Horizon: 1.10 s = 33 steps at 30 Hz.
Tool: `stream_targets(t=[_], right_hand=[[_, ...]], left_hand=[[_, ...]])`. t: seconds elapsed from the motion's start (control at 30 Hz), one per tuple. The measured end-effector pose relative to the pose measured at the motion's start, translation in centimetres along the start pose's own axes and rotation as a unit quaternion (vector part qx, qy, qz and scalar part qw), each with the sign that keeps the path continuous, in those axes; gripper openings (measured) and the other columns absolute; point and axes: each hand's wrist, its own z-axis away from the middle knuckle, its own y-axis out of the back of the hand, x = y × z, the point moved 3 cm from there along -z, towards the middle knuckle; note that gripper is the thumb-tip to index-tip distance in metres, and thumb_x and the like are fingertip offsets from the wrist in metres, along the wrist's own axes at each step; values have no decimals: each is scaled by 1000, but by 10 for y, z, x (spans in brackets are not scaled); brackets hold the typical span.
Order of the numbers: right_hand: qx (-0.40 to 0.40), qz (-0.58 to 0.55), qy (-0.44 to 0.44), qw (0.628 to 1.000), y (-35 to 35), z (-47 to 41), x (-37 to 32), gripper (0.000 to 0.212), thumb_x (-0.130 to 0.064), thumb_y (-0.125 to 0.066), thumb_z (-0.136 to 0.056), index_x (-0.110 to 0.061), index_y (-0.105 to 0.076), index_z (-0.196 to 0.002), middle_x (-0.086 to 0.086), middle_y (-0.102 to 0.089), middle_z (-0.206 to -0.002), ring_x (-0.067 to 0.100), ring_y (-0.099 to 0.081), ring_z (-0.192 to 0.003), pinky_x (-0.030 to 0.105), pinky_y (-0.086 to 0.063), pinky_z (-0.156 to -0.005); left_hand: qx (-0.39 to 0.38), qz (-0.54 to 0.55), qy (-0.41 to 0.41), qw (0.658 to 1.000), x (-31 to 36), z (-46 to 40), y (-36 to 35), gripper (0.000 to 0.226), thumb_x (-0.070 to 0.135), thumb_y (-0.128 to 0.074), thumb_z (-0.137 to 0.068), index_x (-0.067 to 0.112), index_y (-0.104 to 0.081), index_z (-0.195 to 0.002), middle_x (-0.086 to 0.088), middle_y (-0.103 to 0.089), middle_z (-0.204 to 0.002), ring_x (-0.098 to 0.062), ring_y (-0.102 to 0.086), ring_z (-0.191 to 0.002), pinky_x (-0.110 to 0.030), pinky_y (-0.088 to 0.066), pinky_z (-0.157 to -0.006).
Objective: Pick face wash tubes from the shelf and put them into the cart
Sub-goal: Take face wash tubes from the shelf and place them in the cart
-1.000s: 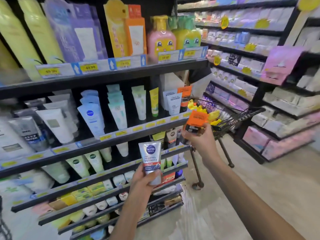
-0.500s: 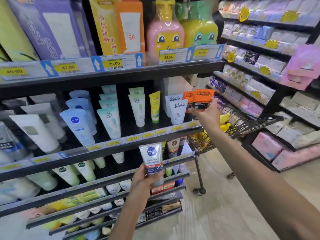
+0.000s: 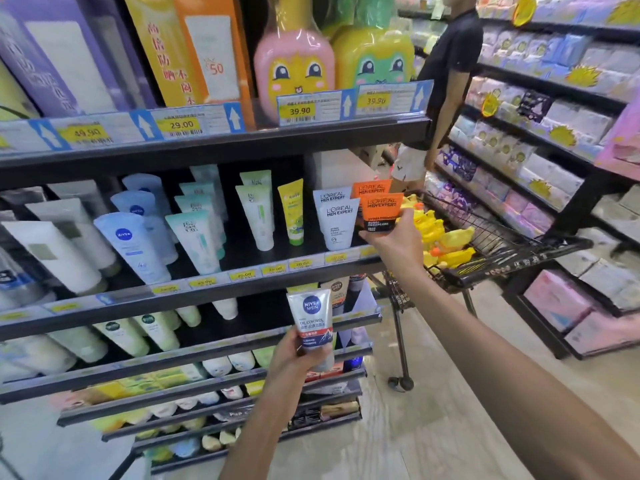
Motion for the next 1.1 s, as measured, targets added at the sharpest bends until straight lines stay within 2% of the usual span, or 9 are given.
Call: stream_targets(t=[0.17,0.3,0.43,0.5,0.6,0.73,0.9,0.97,1.1], right_hand=[[-35,-38,-7,999,10,5,8,63,-36,-90,-78,-24,-49,-123,-12,-66,-104,9,-65,-97,30,-51,-81],[-21,-69,-4,997,30,22,33,62,-43,-83,-84,-27,-47,-132,-14,-60,-109,-5,-56,-99,20,-45,-75],[1,-69,-5,998,40,40,88,34,-40,-70,-94,-30,-53,-121,-5,-64,-112,12,-62,-104,37,-54,-87],[-25,-48,-20,998,33,46,118,23,-36,-68,-97,-28,-58,-115,-6,-67,-106,13,-65,-100,43,-57,-89],[-105,12,-40,994,10,54,157,15,-32,-67,-99,-30,-62,-113,-9,-68,-104,11,-65,-99,41,-58,-89],[-192,75,-24,978,-25,59,188,37,-34,-64,-101,-19,-62,-134,0,-71,-123,17,-65,-112,37,-55,-94],[-210,94,-32,973,-52,47,217,43,-35,-66,-100,-24,-60,-140,0,-70,-129,16,-67,-113,37,-56,-98],[-196,79,-29,977,-58,43,225,38,-32,-66,-100,-22,-63,-136,-2,-72,-125,11,-66,-108,30,-55,-94],[-160,64,-26,985,-65,40,235,29,-28,-65,-102,-19,-69,-129,-2,-74,-120,4,-63,-100,23,-53,-88]], left_hand=[[18,-19,-5,1000,-6,5,-17,52,-1,-78,-84,19,-63,-129,-3,-76,-119,-22,-71,-113,-33,-57,-87],[35,-37,-2,999,-16,8,-29,55,1,-80,-83,19,-60,-131,-2,-76,-117,-20,-72,-109,-33,-56,-87],[66,-64,11,996,-33,0,-42,61,8,-85,-80,20,-57,-133,-3,-76,-116,-22,-72,-109,-35,-58,-91],[84,-77,12,993,-41,-9,-52,62,6,-85,-80,18,-58,-134,-2,-77,-115,-21,-73,-109,-40,-59,-95],[117,-99,10,988,-48,-29,-69,56,6,-85,-81,25,-61,-127,6,-78,-108,-11,-74,-101,-36,-59,-94],[169,-130,-16,977,-59,-61,-87,51,10,-88,-77,31,-61,-116,8,-76,-106,-10,-73,-99,-37,-59,-93],[220,-176,-69,957,-62,-95,-100,44,13,-85,-81,37,-58,-107,21,-71,-96,11,-65,-89,-6,-46,-71],[233,-195,-93,948,-60,-109,-103,44,14,-82,-82,32,-57,-113,22,-69,-97,11,-63,-92,-9,-46,-74],[253,-240,-136,927,-59,-133,-111,47,20,-84,-80,23,-55,-117,6,-69,-112,-13,-65,-105,-31,-53,-89]])
